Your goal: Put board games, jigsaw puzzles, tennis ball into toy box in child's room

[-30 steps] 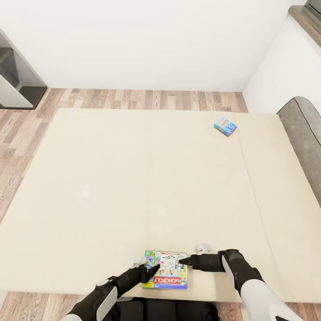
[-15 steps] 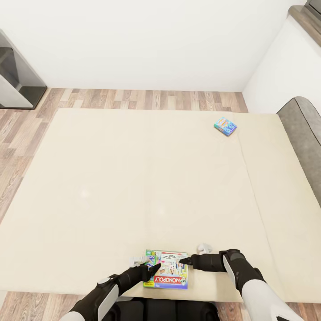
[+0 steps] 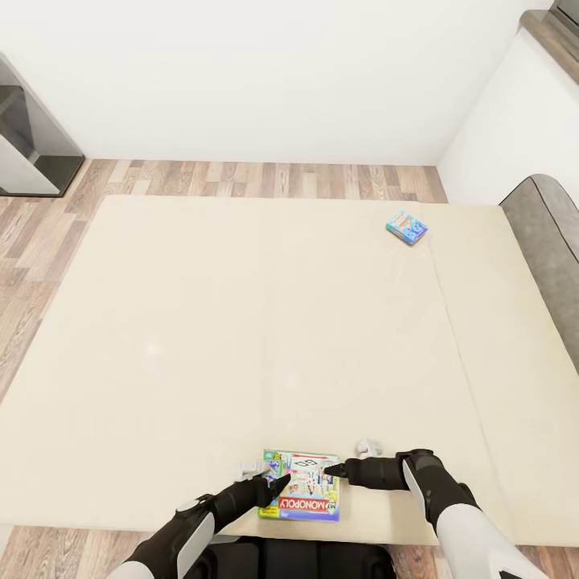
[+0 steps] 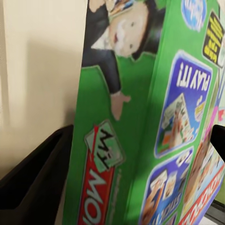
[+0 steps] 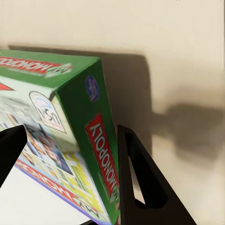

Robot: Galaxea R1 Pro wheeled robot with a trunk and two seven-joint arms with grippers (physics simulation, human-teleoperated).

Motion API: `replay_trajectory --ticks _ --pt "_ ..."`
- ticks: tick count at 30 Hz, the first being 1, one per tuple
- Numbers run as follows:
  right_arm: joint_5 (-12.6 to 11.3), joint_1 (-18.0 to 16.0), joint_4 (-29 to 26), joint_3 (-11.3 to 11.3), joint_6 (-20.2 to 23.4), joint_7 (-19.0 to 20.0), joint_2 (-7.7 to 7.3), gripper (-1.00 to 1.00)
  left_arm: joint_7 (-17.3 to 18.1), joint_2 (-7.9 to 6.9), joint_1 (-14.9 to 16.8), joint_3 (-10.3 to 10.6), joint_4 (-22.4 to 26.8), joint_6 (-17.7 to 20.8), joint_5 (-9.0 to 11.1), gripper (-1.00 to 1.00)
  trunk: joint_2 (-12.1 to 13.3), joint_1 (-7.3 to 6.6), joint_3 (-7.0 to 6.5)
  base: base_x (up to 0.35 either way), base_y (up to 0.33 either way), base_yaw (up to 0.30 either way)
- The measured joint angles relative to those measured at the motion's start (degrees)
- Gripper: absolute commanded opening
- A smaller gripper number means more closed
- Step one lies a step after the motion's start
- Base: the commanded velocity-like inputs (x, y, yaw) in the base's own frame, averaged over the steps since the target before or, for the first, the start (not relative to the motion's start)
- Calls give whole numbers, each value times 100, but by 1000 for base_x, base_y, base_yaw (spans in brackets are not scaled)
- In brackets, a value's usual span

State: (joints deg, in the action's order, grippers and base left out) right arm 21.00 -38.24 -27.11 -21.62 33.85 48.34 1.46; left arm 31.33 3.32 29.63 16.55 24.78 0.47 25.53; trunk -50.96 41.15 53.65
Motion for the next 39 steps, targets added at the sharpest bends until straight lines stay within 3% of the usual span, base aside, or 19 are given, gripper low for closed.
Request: replay_trajectory --ticks 18,19,22,39 --pt "64 6 -78 -31 -5 -2 57 -100 50 -40 -1 -21 36 -12 21 -100 0 0 0 0 0 0" --pt "78 6 -82 -37 -10 -3 64 100 53 -43 -1 -23 36 -12 22 -100 0 0 0 0 0 0" --pt "-50 10 4 29 54 10 93 100 3 72 4 -64 34 -10 2 -100 0 0 0 0 0 0" --pt "-81 13 -10 36 95 27 90 100 26 70 5 -72 39 -14 6 -100 0 0 0 0 0 0"
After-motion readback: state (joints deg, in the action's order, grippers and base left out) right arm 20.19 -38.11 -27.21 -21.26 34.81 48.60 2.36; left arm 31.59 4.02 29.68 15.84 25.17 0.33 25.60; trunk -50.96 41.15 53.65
